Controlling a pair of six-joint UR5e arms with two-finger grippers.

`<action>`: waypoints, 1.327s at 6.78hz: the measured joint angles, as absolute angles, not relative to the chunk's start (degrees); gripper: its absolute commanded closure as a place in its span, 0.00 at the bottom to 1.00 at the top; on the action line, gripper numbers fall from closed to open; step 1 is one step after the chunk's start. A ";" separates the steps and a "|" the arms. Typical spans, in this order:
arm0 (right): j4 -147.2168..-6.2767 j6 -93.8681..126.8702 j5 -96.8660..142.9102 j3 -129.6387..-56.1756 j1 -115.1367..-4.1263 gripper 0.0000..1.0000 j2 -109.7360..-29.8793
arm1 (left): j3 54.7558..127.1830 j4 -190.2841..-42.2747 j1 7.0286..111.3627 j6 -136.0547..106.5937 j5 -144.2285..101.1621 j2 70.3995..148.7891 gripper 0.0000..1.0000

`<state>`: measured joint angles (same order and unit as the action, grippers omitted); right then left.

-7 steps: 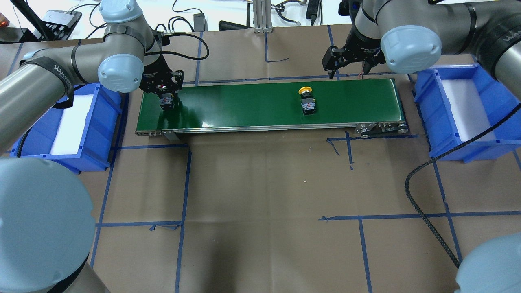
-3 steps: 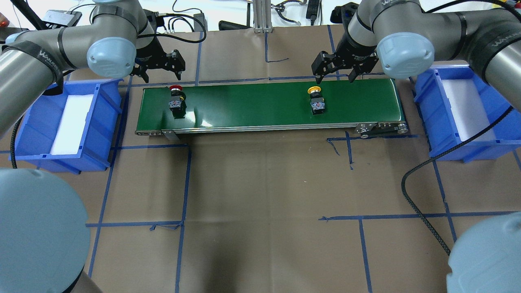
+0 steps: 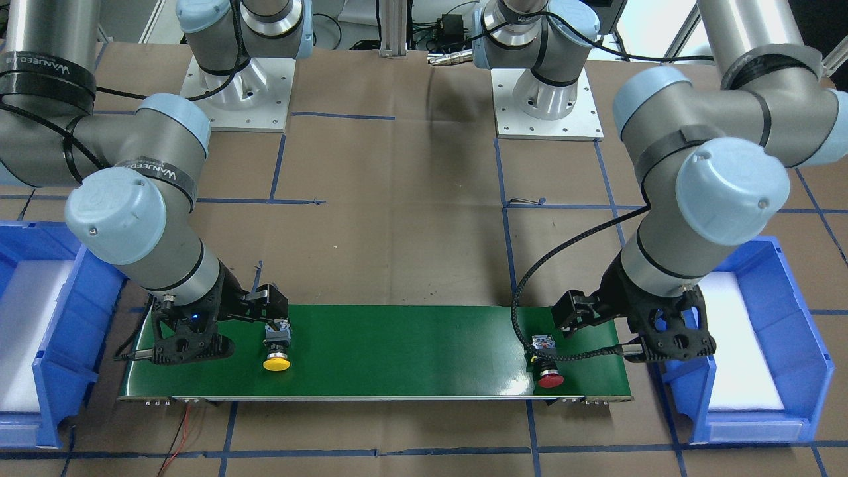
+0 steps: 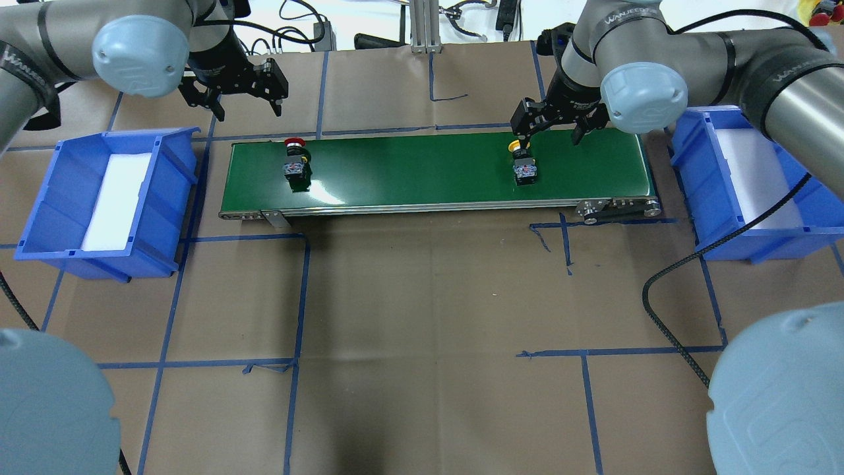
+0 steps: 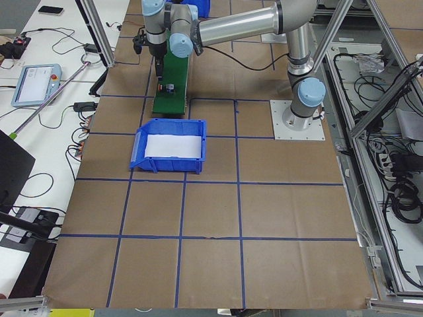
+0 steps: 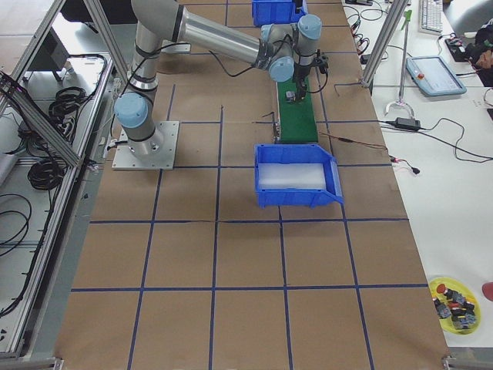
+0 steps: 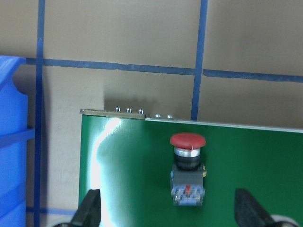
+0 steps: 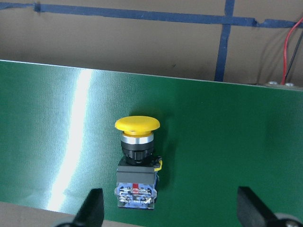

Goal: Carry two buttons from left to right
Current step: 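Release the red button on the belt while the right gripper grasps the yellow button, then carry the yellow button into the empty blue bin with the right gripper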

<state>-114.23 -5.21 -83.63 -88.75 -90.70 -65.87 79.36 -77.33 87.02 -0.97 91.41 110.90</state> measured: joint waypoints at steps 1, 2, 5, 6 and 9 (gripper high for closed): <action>-114.25 -5.19 -83.78 -88.76 -90.70 0.00 -65.00 | 79.44 -81.22 87.12 -0.97 91.37 107.88 0.00; -114.30 -5.22 -83.89 -88.76 -90.70 0.00 -64.18 | 80.12 -84.23 87.49 -0.97 91.43 104.69 0.00; -114.53 -5.35 -86.46 -88.70 -90.61 0.58 -61.38 | 85.46 -86.15 90.25 -1.09 91.85 97.43 0.00; -114.72 -5.47 -87.94 -88.57 -90.57 0.93 -60.70 | 86.51 -85.87 90.41 -0.77 91.82 96.72 0.00; -115.07 -6.33 -93.39 -87.56 -89.62 0.95 -60.61 | 87.66 -86.54 90.21 -0.28 91.98 94.37 0.00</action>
